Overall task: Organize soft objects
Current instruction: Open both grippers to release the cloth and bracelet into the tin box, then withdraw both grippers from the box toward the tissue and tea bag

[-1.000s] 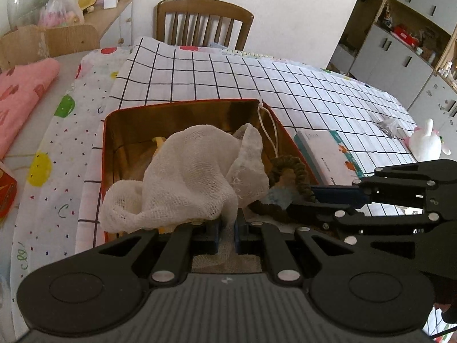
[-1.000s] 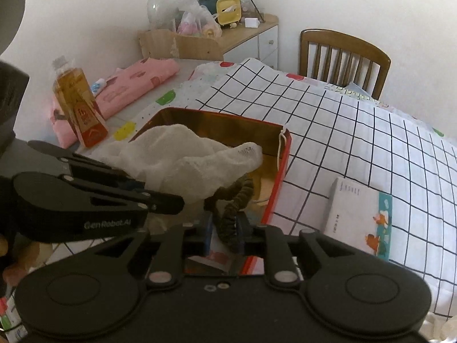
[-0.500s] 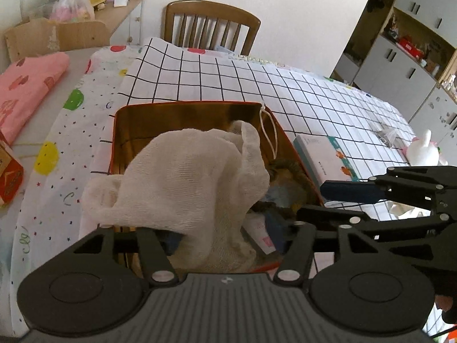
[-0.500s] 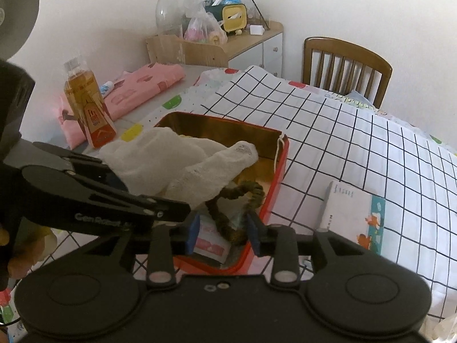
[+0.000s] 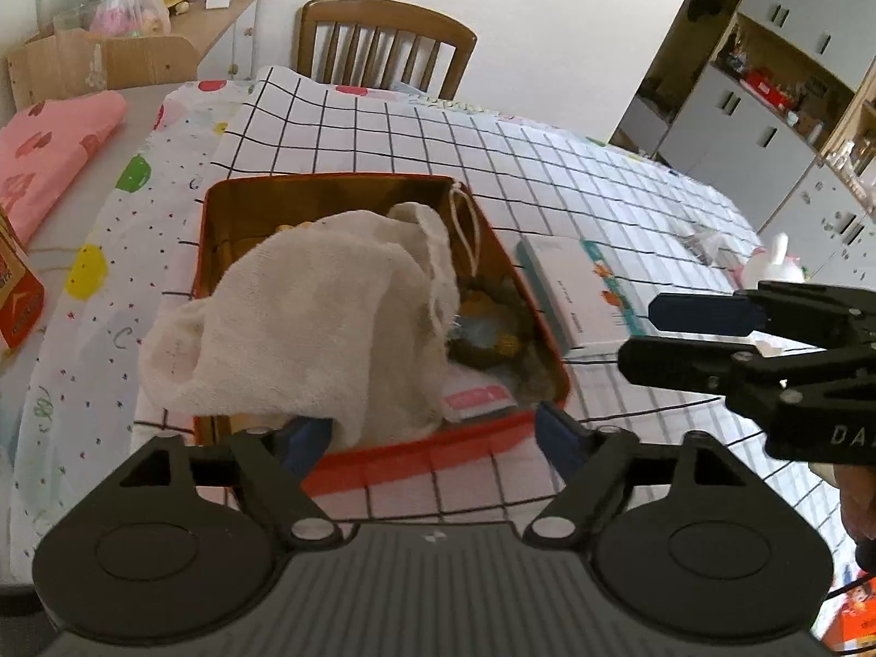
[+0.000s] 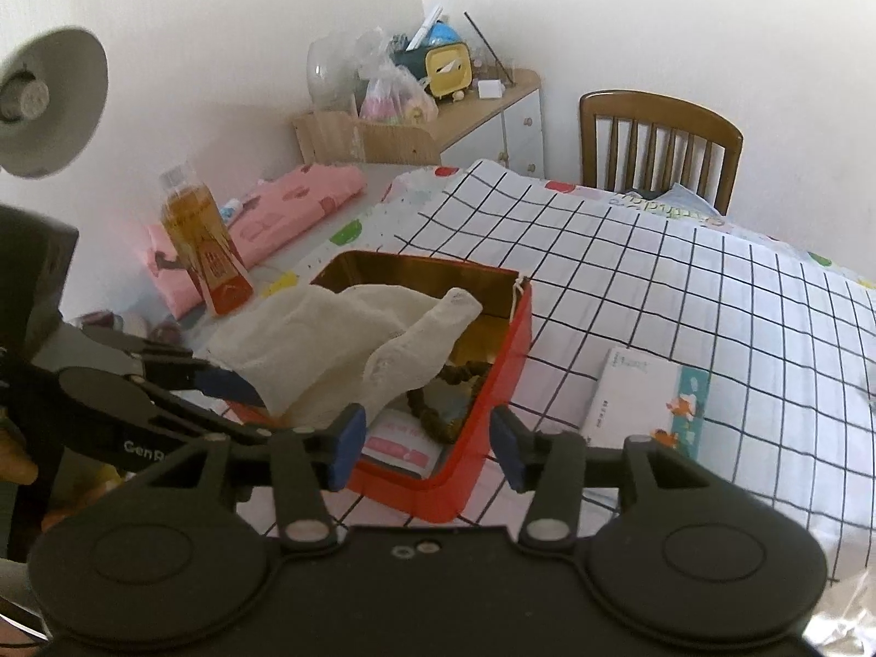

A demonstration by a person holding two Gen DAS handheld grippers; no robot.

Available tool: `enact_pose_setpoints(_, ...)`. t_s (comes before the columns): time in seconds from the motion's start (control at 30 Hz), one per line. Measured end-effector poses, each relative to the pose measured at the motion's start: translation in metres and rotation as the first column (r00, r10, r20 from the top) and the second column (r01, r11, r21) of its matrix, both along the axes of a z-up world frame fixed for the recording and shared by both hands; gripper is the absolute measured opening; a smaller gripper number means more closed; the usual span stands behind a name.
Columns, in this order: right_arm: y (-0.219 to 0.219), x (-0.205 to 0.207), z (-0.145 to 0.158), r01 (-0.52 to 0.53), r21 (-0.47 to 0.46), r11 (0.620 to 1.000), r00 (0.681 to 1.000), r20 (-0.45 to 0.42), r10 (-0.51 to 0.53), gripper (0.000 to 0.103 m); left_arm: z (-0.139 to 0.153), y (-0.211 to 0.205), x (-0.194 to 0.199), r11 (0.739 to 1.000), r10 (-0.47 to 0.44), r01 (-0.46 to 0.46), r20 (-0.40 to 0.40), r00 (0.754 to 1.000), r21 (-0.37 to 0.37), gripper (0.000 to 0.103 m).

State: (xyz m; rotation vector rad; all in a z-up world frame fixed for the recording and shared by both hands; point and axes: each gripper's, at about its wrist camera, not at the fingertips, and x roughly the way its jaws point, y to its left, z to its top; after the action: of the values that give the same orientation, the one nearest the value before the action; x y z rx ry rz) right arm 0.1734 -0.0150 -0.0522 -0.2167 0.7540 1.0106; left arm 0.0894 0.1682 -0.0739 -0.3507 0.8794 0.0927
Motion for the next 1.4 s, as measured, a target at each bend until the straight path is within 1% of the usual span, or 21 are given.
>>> enact_pose_setpoints(0.17, -0.030, 0.001, 0.009, 0.017, 0.030, 0.999, 1.000, -0.011, -0.017, 0.057, 0.012, -0.012, -0.010, 1.000, 0.018, -0.018, 0.017, 1.000, 0.003, 0.085)
enact_pose_setpoints(0.3, -0.059, 0.006, 0.014, 0.044, 0.047, 0.998, 0.999, -0.014, -0.043, 0.060, 0.027, -0.028, -0.017, 0.999, 0.028, -0.029, 0.050, 0.998, 0.016, 0.086)
enact_pose_setpoints(0.53, -0.107, 0.012, 0.019, 0.073, 0.057, 0.996, 0.997, -0.004, -0.073, 0.064, 0.055, -0.066, -0.014, 0.995, 0.025, -0.035, 0.110, 0.994, 0.091, 0.089)
enact_pose_setpoints(0.63, -0.127, 0.013, 0.019, 0.084, 0.055, 0.995, 0.996, 0.008, -0.085, 0.066, 0.062, -0.085, -0.006, 0.993, 0.009, -0.023, 0.121, 0.993, 0.117, 0.089)
enact_pose_setpoints(0.73, -0.147, 0.016, 0.019, 0.099, 0.053, 0.994, 0.995, 0.016, -0.100, 0.069, 0.067, -0.103, 0.004, 0.992, -0.008, -0.009, 0.138, 0.990, 0.122, 0.089)
enact_pose_setpoints(0.83, -0.165, 0.019, 0.020, 0.115, 0.053, 0.992, 0.993, 0.029, -0.117, 0.074, 0.069, -0.121, 0.015, 0.992, -0.026, 0.007, 0.149, 0.988, 0.125, 0.089)
enact_pose_setpoints(0.93, -0.186, 0.022, 0.020, 0.136, 0.055, 0.989, 0.990, 0.039, -0.138, 0.077, 0.071, -0.138, 0.027, 0.992, -0.052, 0.032, 0.165, 0.985, 0.122, 0.089)
enact_pose_setpoints(1.27, -0.241, 0.041, 0.013, 0.221, 0.064, 0.973, 0.973, 0.047, -0.224, 0.087, 0.067, -0.190, 0.076, 0.987, -0.141, 0.124, 0.176, 0.974, 0.105, 0.089)
enact_pose_setpoints(1.4, -0.259, 0.049, 0.007, 0.258, 0.060, 0.964, 0.964, 0.042, -0.261, 0.092, 0.063, -0.212, 0.097, 0.978, -0.181, 0.159, 0.178, 0.967, 0.134, 0.089)
